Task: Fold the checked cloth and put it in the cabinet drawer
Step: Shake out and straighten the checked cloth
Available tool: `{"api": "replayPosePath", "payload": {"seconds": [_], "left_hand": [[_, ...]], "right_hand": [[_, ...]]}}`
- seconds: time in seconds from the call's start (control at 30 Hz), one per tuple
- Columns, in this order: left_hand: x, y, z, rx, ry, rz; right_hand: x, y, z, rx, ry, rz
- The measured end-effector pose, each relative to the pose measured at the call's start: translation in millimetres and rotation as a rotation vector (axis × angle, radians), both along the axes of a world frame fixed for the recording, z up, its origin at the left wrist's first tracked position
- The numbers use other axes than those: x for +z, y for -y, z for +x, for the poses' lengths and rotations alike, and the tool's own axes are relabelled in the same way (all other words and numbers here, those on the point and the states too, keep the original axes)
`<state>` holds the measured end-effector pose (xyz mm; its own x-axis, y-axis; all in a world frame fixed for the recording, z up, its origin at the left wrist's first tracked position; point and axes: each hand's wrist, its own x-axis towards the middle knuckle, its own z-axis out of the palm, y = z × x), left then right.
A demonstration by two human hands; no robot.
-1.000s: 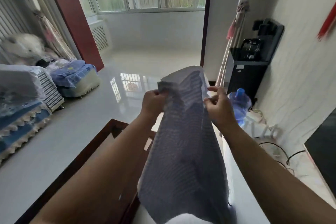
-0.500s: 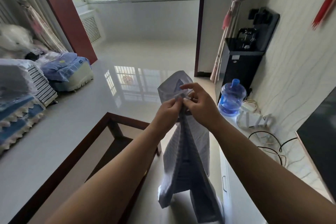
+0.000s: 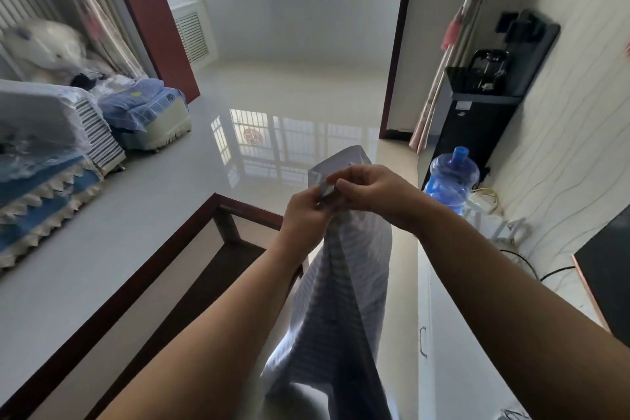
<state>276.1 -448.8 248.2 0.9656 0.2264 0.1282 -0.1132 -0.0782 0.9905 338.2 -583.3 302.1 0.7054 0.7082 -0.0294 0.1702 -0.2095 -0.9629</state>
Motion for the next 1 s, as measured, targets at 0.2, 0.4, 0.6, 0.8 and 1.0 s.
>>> {"api": "replayPosePath", "payload": {"seconds": [0.2, 0.4, 0.6, 0.8, 1.0], "left_hand": [[-5, 2, -2, -0.001, -0.068, -0.121], [-7, -5, -6, -0.096, -0.116, -0.079], [-2, -9, -9, -0.143, -0.149, -0.051], [28, -15, 9, -0.098, -0.13, 0.21], [61, -45, 58, 0.15, -0.015, 0.48]], "right_hand": [[-2, -8, 1, -0.19, -0.069, 0.069], [-15, -9, 4, -0.278, 0.05, 0.072], [-14, 6, 14, -0.182, -0.153, 0.215], [-7, 16, 42, -0.034, 0.59, -0.329], [-7, 23, 68, 0.004, 0.529, -0.607]]}}
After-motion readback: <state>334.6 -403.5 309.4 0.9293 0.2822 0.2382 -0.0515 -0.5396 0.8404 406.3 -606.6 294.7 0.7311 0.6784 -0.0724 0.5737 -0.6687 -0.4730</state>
